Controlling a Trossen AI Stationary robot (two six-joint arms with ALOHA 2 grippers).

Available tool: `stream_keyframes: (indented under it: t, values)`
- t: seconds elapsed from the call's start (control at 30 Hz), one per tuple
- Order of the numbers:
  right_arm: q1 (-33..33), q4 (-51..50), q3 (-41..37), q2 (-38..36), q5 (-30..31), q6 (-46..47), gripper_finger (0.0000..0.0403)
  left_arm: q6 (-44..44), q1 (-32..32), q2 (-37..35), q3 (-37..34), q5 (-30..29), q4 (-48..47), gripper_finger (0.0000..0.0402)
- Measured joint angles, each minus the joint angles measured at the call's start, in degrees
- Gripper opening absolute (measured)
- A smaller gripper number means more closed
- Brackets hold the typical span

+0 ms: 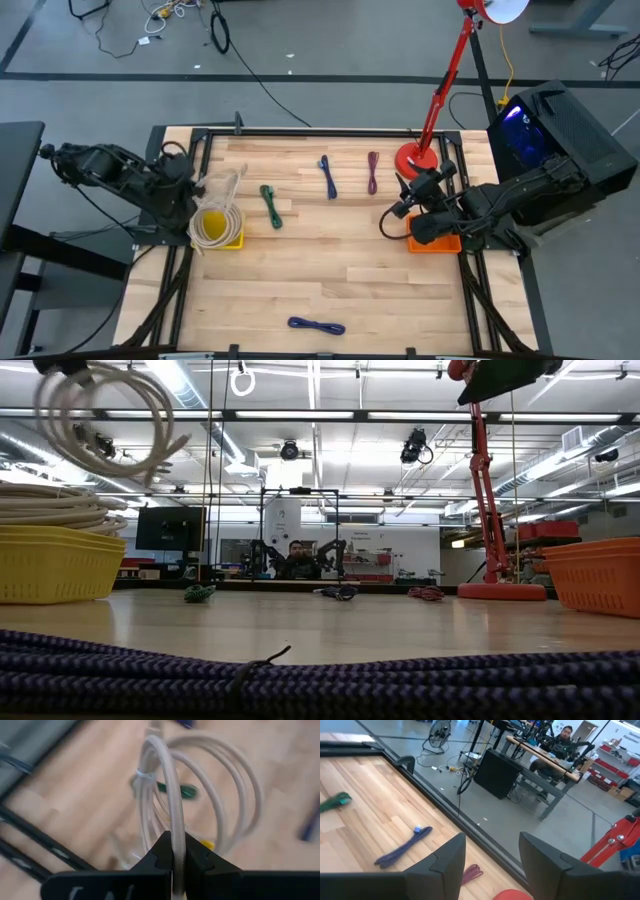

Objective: Pick & Place USB Port
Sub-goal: Put the brown HDMI cable into the yellow basket

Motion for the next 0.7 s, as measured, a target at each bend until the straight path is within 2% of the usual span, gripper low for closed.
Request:
stream_keyframes:
  t: [0.1,0.23,0.3,0.5,0.7]
  values:
    - [-1.0,0.8,-2.5,0.0,0.0,0.5,0.0185,-1.7,-0.1,0.8,1.9,4.6,0.1,0.0017]
    - [-2.3,4.3,-6.9,0.0,0.0,0.5,0.0185,-2.1,0.0,1.5,2.3,6.2,0.0,0.0017]
    - [-2.6,5.7,-8.4,0.0,-0.1,0.5,0.0185,-2.0,0.0,2.6,2.2,9.5,-0.1,0.0017]
    - [-2.6,10.0,-8.8,-0.4,-0.6,-2.3,0.0185,-0.7,1.1,5.7,2.1,15.1,0.0,0.0017]
    - [-2.6,16.0,-8.8,-0.8,-0.5,-7.0,0.0185,2.1,2.2,8.6,2.1,15.6,0.1,0.0017]
